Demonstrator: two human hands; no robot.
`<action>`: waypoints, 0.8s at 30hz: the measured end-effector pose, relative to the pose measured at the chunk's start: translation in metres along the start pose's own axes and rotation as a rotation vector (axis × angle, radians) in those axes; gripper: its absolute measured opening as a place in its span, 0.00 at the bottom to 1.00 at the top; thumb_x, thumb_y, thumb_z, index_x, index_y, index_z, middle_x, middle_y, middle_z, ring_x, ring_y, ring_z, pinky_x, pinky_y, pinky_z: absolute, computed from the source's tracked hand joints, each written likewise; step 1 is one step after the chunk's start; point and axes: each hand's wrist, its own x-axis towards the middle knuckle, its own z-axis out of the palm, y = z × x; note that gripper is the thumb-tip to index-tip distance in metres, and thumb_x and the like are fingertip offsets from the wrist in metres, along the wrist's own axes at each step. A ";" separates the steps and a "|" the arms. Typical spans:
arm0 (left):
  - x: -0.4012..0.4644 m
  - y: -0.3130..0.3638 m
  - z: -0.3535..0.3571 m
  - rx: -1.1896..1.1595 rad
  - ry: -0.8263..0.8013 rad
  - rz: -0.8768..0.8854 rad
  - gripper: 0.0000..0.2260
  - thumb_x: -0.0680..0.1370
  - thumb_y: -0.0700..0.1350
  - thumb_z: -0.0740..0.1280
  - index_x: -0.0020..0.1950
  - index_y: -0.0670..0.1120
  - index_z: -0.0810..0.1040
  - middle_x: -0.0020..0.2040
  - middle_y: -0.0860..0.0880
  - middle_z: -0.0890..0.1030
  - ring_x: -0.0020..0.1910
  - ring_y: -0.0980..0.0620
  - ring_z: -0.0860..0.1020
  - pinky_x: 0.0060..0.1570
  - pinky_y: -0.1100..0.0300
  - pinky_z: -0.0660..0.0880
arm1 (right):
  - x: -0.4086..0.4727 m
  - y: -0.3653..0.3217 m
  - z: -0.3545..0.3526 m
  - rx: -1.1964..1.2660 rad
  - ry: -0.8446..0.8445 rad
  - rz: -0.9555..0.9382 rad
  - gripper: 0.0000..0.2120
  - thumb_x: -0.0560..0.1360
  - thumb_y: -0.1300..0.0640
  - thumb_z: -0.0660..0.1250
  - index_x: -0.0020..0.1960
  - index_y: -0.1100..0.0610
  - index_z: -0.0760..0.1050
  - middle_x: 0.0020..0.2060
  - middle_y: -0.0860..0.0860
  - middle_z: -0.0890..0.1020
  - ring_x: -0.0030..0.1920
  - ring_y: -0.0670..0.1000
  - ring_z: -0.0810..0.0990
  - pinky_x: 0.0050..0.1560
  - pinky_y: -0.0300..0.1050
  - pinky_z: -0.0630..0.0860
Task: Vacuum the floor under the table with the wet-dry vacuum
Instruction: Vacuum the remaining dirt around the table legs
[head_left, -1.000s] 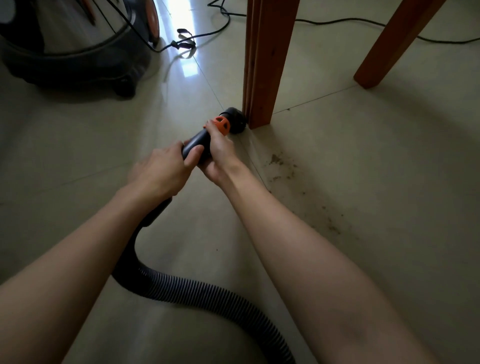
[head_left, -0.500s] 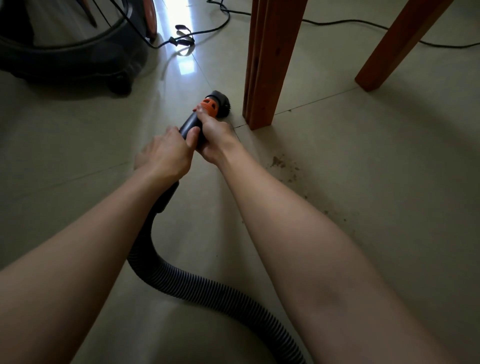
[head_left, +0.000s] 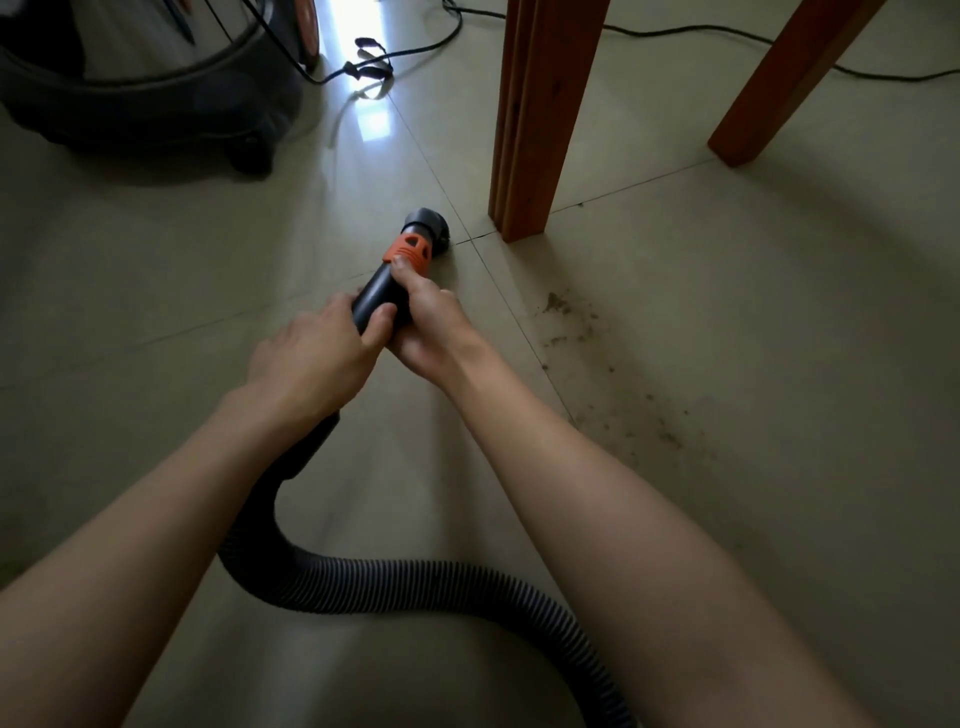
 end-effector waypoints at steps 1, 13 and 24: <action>-0.006 0.000 -0.001 0.025 -0.015 0.018 0.21 0.78 0.64 0.50 0.56 0.49 0.69 0.40 0.44 0.77 0.38 0.41 0.79 0.43 0.50 0.77 | -0.007 0.002 -0.005 0.020 0.000 0.005 0.13 0.81 0.57 0.60 0.56 0.68 0.66 0.44 0.61 0.74 0.50 0.60 0.75 0.59 0.55 0.73; -0.052 0.016 -0.020 0.129 -0.169 0.147 0.20 0.78 0.63 0.50 0.45 0.48 0.68 0.38 0.44 0.79 0.32 0.46 0.80 0.40 0.53 0.78 | -0.071 0.011 -0.032 0.084 0.036 -0.039 0.09 0.80 0.59 0.62 0.48 0.66 0.69 0.42 0.61 0.76 0.42 0.57 0.79 0.55 0.54 0.75; -0.064 0.006 -0.026 -0.092 -0.301 0.144 0.23 0.80 0.61 0.50 0.47 0.42 0.70 0.33 0.43 0.78 0.26 0.46 0.80 0.34 0.54 0.78 | -0.080 0.015 -0.031 0.120 0.054 -0.023 0.16 0.79 0.54 0.63 0.58 0.67 0.68 0.46 0.62 0.76 0.50 0.59 0.78 0.59 0.54 0.75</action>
